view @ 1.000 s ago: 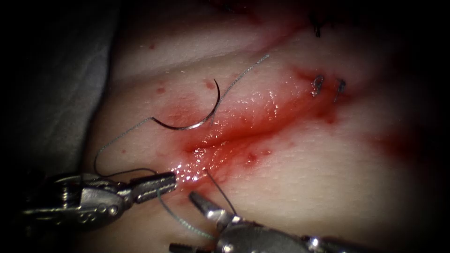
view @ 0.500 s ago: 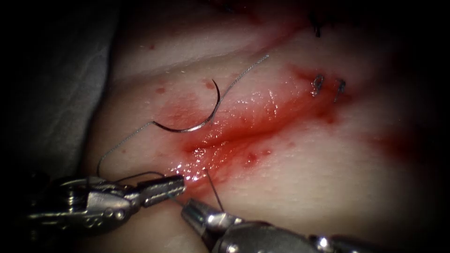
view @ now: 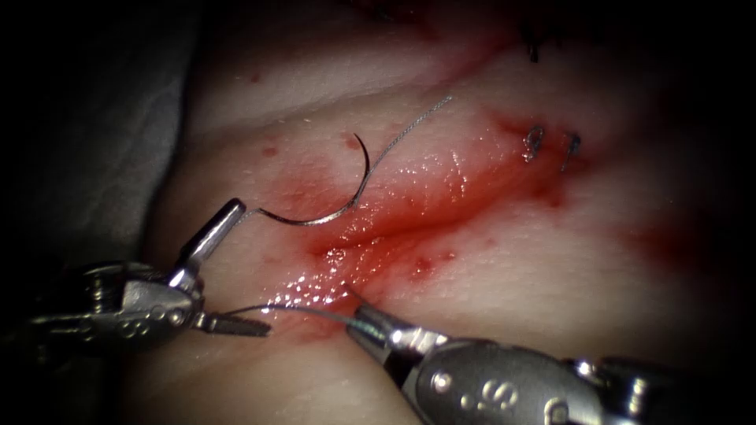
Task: Wound Closure
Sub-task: Regrasp thread with left hand
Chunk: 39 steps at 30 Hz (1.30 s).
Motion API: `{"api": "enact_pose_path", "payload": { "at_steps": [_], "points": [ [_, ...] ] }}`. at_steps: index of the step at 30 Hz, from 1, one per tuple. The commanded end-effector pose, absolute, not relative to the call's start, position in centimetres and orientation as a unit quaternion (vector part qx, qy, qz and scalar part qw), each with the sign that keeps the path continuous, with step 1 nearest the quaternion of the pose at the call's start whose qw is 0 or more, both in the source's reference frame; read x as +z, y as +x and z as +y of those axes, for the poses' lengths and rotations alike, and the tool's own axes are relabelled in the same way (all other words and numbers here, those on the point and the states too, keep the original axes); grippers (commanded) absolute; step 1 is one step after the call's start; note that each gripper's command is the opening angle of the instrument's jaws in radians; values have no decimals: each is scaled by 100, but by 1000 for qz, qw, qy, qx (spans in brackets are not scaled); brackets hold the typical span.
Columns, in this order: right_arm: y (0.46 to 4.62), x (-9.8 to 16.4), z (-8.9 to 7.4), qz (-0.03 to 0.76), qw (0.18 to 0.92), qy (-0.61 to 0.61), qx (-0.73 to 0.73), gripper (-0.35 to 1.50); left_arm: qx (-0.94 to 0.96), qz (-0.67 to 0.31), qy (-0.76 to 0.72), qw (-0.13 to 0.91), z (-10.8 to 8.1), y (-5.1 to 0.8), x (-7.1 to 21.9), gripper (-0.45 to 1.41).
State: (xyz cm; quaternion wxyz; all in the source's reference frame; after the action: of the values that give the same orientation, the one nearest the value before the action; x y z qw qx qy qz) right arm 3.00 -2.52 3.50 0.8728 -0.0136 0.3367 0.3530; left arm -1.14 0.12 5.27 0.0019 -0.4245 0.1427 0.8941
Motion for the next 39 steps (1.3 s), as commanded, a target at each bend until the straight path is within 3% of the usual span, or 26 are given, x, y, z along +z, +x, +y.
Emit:
{"api": "enact_pose_path", "payload": {
  "at_steps": [1,8,21,29,30,31,34,39],
  "points": [
    [302,358,-252,336,874,-12,352,-35,893,140,-427,5,9,-117,535,108],
    [290,362,-246,337,874,-14,351,-35,892,104,-440,8,-3,-119,550,71],
    [279,361,-239,341,874,-16,347,-35,879,12,-473,57,-10,-116,581,79],
    [279,360,-240,341,875,-17,344,-35,876,-1,-475,79,-14,-108,588,69],
    [279,360,-240,341,875,-17,344,-35,876,-6,-473,88,-16,-106,590,53],
    [279,360,-240,341,875,-17,344,-35,876,-6,-473,88,-16,-106,590,53],
    [279,359,-240,342,875,-16,344,-35,871,-31,-481,90,-18,-106,591,-45],
    [279,360,-240,350,872,-16,343,-35,855,-25,-510,86,-12,-106,587,-45]
  ]
}}
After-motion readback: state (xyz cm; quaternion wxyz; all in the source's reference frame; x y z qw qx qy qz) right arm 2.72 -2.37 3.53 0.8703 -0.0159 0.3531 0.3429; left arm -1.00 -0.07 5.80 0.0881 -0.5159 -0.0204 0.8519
